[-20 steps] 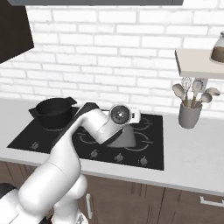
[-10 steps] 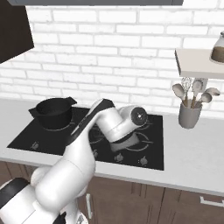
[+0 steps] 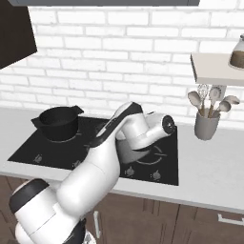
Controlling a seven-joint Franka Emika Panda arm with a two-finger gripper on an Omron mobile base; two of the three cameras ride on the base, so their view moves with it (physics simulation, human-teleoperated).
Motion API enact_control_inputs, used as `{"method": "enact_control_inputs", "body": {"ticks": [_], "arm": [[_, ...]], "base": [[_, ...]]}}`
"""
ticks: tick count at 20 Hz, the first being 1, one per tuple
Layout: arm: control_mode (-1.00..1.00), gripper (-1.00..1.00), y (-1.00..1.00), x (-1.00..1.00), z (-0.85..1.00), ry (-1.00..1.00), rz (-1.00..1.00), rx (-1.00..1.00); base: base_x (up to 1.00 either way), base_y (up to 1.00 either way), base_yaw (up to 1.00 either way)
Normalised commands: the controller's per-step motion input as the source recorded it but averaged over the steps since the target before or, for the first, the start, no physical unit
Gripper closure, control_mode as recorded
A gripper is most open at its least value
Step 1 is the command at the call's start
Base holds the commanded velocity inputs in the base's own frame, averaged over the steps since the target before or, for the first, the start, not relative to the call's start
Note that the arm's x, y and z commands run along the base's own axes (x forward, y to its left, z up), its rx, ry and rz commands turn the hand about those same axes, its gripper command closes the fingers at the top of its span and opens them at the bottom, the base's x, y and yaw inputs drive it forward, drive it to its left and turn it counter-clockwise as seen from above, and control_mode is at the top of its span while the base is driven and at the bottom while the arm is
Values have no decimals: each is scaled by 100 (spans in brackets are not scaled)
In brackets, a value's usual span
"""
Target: Pick the kettle from the counter and place it on a stove burner. Then turn the burner on.
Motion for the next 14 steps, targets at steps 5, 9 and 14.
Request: {"method": "enact_control_inputs", "body": {"ticks": [5,9,14], "arm": [[-100,100,0,28,0,0,25,0],[-100,100,-3,34,0,-2,10,0],[-100,100,-3,31,-2,-4,3,0]], "base": [[0,0,0],[0,0,0],[0,0,0]]}}
